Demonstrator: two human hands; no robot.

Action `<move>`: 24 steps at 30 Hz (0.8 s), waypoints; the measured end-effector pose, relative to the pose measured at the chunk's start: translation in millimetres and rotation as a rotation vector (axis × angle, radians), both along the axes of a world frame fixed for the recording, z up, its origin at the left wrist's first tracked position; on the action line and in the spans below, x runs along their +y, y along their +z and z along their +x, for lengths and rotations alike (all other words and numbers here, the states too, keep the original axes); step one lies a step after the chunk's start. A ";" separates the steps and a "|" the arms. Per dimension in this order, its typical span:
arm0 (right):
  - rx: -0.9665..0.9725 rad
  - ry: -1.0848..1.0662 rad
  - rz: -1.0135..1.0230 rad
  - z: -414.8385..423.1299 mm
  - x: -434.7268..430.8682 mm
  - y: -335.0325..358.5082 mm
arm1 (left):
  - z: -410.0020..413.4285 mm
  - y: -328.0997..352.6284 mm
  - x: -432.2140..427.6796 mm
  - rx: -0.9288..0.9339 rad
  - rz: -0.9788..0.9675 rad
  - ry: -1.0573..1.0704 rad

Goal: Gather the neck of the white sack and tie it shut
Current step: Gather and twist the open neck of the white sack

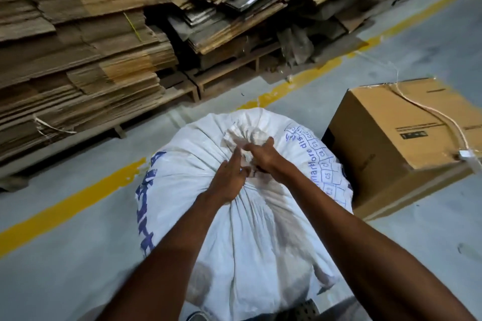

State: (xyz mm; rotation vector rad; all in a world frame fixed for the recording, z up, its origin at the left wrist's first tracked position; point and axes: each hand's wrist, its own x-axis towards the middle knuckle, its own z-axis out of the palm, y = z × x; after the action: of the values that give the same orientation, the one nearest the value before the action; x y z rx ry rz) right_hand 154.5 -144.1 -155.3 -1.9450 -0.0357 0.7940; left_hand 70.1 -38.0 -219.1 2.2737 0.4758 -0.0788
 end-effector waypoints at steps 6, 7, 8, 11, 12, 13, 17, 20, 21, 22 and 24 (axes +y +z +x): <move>-1.024 0.414 -0.472 1.1 -19.1 -71.4 | 11.9 -21.5 1.7 -0.042 0.067 -0.093; -0.995 0.488 -0.456 7.2 -23.5 -85.7 | 12.9 -28.4 3.7 -0.046 0.090 -0.126; -0.944 0.505 -0.435 11.7 -28.5 -96.2 | 12.7 -33.0 3.5 -0.033 0.114 -0.150; -0.841 0.472 -0.411 17.9 -31.8 -110.5 | 16.0 -41.7 3.8 0.019 0.184 -0.148; -0.813 0.478 -0.417 19.7 -29.5 -109.4 | 16.8 -37.1 2.1 0.025 0.186 -0.137; -0.787 0.491 -0.430 22.2 -27.9 -104.8 | 18.0 -32.8 1.8 0.021 0.193 -0.125; -0.717 0.586 -0.427 38.5 -34.8 -71.7 | 16.4 -2.5 -3.6 -0.092 0.283 -0.056; -0.840 0.587 -0.375 43.0 -52.3 -37.4 | 19.7 26.6 -3.9 -0.254 0.434 -0.025; -0.861 0.558 -0.399 44.7 -61.5 -25.1 | 25.2 38.3 -4.4 -0.309 0.500 -0.037; -0.877 0.517 -0.422 47.8 -71.4 -11.8 | 33.0 50.8 -5.0 -0.366 0.551 -0.052; -0.921 0.393 -0.439 53.6 -93.5 18.5 | 49.5 81.8 -9.7 -0.460 0.577 -0.046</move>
State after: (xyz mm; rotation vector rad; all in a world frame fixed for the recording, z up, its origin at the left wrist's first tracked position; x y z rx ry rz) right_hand 208.1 -237.6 -136.7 -2.6166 -0.8773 0.0690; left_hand 119.7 -47.7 -137.3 2.7451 0.2125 0.6197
